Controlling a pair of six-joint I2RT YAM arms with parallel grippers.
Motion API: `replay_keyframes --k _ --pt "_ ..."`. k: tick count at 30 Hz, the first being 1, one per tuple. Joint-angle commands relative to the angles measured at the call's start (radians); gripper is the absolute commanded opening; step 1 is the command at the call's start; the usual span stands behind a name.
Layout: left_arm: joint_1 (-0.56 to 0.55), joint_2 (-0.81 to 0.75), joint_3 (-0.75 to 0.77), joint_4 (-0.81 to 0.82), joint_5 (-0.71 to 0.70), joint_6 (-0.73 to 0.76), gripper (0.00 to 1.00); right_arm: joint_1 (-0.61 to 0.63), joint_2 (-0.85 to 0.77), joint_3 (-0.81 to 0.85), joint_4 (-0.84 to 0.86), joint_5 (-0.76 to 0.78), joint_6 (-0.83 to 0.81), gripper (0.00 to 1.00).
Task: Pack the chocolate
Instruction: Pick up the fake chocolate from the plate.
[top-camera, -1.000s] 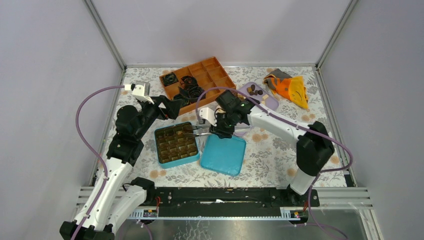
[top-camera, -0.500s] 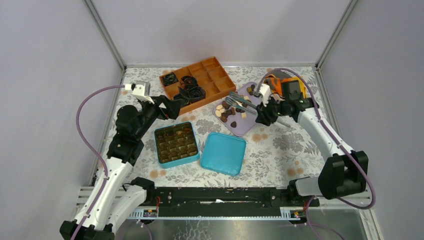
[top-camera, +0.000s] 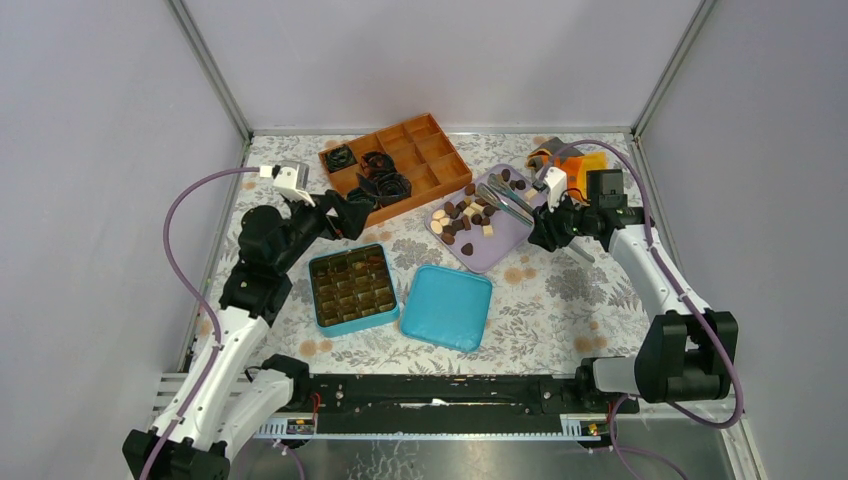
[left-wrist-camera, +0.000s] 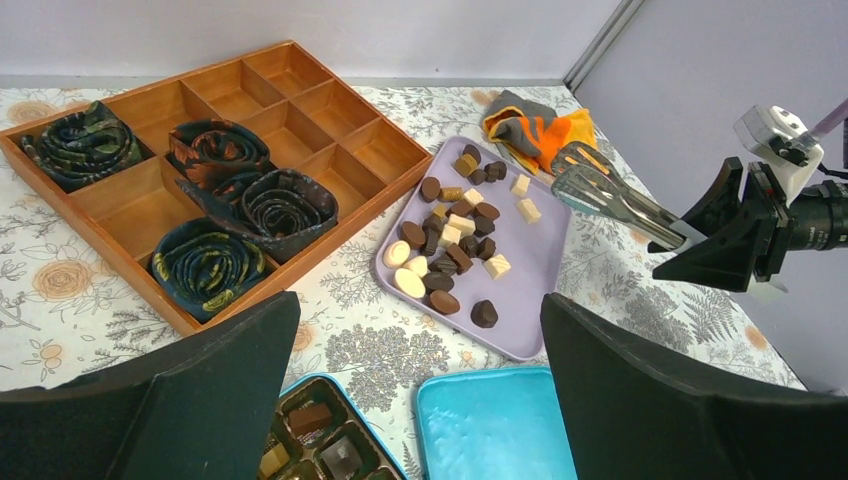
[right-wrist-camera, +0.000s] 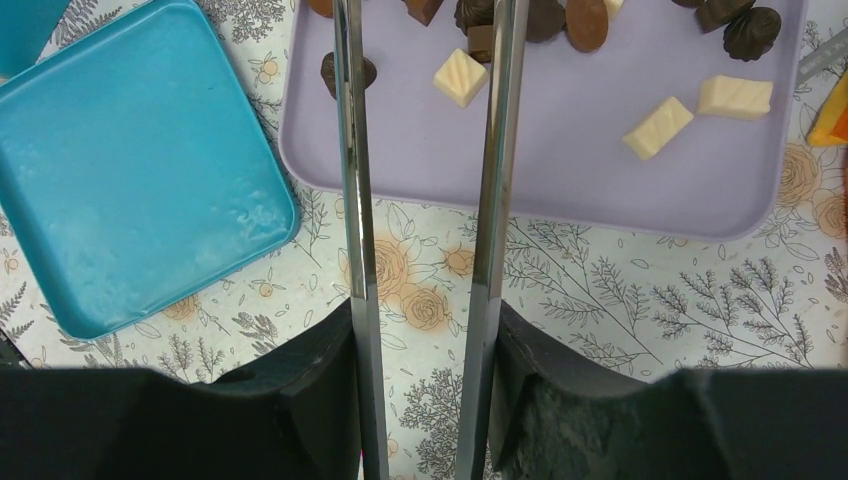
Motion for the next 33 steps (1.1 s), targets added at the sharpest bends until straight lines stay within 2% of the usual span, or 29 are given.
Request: replay_keyframes --k 1,33 --pt "0.007 0.012 0.001 0.065 0.042 -0.011 0.99 -0.001 0.015 0.001 0.049 -0.004 0.006 0.47" --pt "0.007 0.040 0.014 0.054 0.076 -0.024 0.99 -0.001 0.103 0.016 0.025 0.103 -0.019 0.46"
